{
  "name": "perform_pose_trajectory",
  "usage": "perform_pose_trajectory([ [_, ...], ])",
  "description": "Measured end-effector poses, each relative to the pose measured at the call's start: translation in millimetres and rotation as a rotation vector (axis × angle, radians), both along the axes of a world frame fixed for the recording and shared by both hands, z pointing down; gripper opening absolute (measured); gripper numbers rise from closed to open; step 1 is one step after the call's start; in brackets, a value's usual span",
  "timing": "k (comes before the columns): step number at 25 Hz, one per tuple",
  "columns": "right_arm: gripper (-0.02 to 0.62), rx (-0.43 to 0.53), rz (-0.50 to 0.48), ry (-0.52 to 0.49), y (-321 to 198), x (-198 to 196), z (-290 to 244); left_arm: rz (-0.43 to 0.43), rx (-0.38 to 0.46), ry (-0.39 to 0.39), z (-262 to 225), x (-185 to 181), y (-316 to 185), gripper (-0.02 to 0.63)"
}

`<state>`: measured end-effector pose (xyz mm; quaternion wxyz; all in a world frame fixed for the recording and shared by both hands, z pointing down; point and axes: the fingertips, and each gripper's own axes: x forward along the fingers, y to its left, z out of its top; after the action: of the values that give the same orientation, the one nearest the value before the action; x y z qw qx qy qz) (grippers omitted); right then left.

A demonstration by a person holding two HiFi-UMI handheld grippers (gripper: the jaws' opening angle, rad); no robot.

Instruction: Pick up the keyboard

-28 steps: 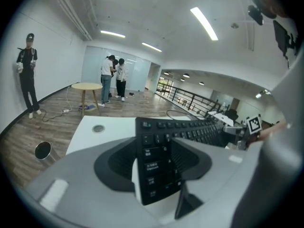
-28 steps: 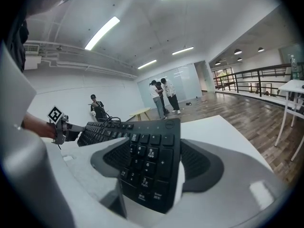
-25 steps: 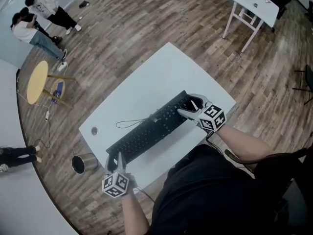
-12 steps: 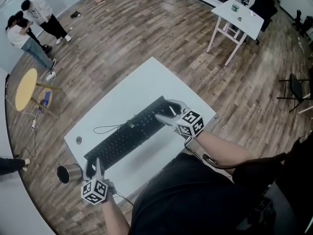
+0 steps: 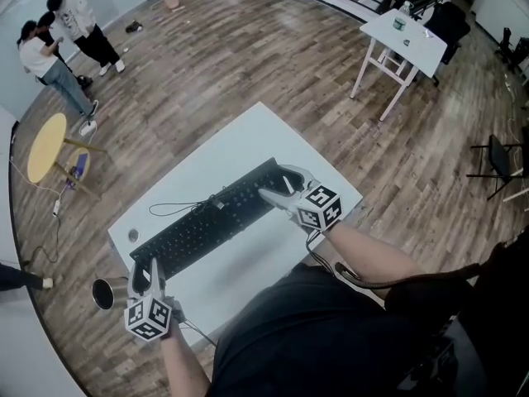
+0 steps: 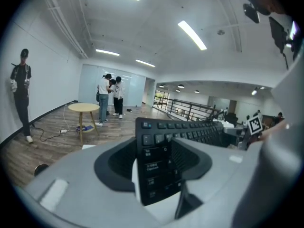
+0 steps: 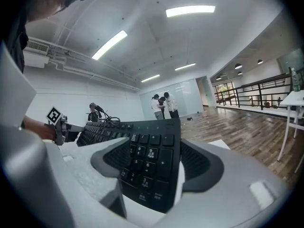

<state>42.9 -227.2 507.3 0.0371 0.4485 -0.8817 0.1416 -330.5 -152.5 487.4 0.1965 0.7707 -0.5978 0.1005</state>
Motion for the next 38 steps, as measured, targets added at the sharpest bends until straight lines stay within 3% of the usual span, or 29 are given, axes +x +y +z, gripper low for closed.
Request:
perform_pose_trajectory([
  [24,0.325,0.164,0.0,-0.044,-16.5,-8.8,-79.8,-0.006,0.165,-0.009,-79.5,-8.7,-13.3,0.227],
  [38,0.325,0.203,-0.001,-0.074,-20.8,-9.2,-99.4,-0.009,0.226,-0.024,-111.8,-8.8,-17.7,0.227],
])
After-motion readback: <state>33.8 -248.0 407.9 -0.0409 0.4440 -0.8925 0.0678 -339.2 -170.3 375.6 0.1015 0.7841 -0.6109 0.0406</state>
